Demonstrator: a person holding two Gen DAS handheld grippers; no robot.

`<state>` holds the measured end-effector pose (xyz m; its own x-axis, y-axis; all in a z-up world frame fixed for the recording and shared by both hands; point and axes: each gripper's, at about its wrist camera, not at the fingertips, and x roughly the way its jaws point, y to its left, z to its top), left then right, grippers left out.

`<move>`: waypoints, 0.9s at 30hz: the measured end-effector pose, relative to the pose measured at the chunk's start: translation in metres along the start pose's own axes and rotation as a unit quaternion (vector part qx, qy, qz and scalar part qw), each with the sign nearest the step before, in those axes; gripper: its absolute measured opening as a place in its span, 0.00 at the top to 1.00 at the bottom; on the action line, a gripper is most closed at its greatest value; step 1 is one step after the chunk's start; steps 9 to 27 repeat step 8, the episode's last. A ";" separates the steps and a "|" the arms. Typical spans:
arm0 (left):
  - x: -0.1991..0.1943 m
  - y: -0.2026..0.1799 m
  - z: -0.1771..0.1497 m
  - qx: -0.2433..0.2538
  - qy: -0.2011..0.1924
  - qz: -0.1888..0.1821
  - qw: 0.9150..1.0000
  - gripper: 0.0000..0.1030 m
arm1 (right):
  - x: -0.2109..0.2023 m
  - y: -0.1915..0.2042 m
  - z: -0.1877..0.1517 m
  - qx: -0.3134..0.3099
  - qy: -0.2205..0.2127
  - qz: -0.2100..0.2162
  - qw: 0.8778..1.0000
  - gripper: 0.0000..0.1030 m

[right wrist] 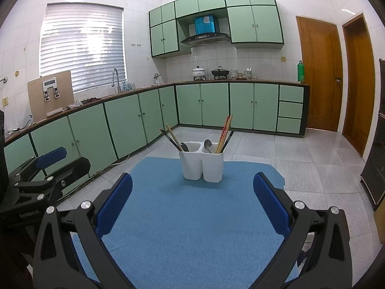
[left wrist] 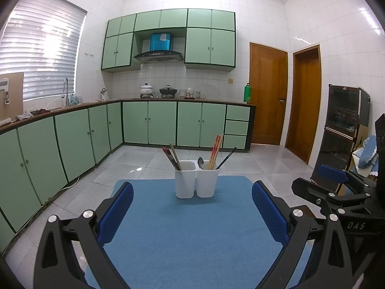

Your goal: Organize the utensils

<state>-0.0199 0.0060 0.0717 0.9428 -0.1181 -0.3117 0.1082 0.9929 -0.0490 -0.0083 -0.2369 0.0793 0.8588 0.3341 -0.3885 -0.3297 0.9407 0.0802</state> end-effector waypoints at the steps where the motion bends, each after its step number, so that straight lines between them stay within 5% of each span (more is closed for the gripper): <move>1: 0.000 0.001 0.000 0.000 0.001 0.000 1.000 0.06 | 0.000 -0.001 0.000 0.001 0.000 0.000 1.000 0.05; 27: -0.001 0.003 0.000 0.001 0.004 0.001 1.000 0.06 | 0.000 -0.001 -0.001 0.002 0.001 0.001 1.000 0.05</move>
